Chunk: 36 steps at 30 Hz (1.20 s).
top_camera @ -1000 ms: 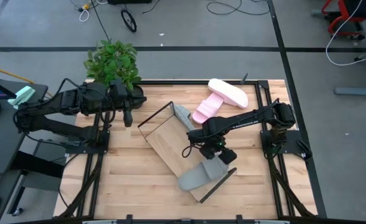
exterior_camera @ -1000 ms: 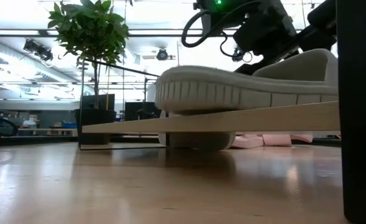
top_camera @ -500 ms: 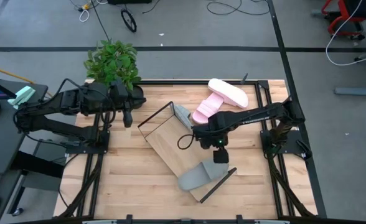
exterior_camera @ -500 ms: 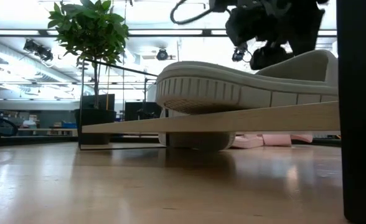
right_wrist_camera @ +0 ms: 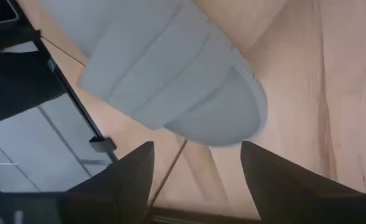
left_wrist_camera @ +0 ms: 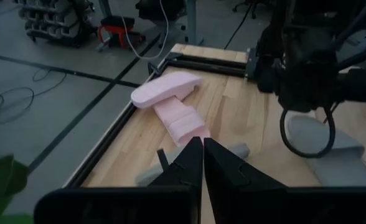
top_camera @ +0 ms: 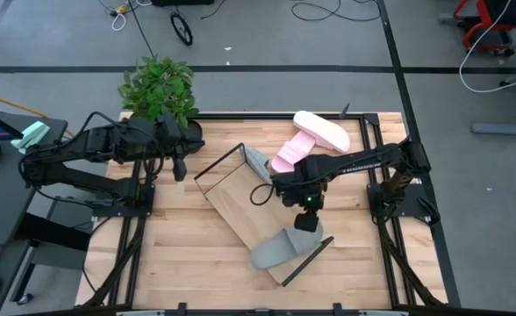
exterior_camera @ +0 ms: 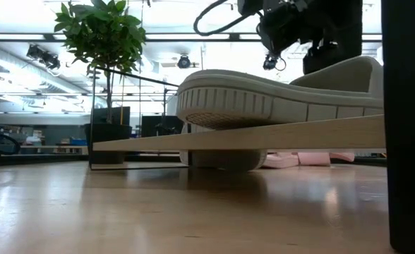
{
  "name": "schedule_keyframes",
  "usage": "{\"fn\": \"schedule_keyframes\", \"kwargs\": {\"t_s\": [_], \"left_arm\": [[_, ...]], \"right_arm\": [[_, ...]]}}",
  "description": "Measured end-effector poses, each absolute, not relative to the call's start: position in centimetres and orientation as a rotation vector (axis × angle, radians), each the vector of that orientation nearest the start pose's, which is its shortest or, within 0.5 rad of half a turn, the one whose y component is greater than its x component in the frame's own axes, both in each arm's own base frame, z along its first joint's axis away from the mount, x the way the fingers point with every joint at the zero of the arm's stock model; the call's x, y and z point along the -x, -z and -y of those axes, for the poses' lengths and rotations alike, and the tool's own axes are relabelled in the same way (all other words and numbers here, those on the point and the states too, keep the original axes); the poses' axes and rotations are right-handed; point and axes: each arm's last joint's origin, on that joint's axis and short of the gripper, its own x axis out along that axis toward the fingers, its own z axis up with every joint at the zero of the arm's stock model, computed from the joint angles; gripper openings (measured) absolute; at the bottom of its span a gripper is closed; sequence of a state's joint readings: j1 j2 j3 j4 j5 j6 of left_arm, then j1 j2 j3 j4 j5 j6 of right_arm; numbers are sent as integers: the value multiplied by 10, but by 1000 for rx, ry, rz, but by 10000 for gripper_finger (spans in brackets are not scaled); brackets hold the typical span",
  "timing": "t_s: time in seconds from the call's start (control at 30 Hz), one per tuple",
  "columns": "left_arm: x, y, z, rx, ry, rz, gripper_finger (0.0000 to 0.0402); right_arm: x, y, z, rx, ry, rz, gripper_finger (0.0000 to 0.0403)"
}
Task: Pick and place slides into the shelf
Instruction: Put the gray slide on the shelf
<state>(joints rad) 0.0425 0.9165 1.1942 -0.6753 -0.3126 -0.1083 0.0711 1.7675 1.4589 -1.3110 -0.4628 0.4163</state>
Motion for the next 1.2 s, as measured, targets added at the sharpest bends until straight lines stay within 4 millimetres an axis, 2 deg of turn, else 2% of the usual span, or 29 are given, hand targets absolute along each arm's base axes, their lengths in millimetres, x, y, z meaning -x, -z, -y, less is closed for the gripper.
{"fn": "schedule_keyframes", "kwargs": {"t_s": [0.13,0.27,0.37,0.47,0.57,0.67,0.83,1.2], "left_arm": [[-165,-399,-16,61,-374,-395,28],[-165,-399,-16,60,-374,-394,29],[-165,-399,-16,53,-373,-395,24],[-165,-399,-16,52,-372,-393,19],[-165,-400,-16,52,-372,-392,16],[-165,-400,-16,50,-373,-392,20],[-165,-400,-16,51,-373,-392,28],[-165,-400,-16,61,-375,-391,16]], "right_arm": [[-301,-253,-30,-666,6,-1681,241],[-268,-252,-21,-796,130,-1646,238],[-247,-247,-18,-996,189,-1497,237],[-236,-244,-17,-1215,206,-1299,236],[-232,-240,-17,-1364,170,-1097,236],[-228,-229,-16,-1432,203,-1023,236],[-227,-215,-17,-1424,197,-1050,236],[-242,-202,-25,-1406,116,-1097,236]]}}
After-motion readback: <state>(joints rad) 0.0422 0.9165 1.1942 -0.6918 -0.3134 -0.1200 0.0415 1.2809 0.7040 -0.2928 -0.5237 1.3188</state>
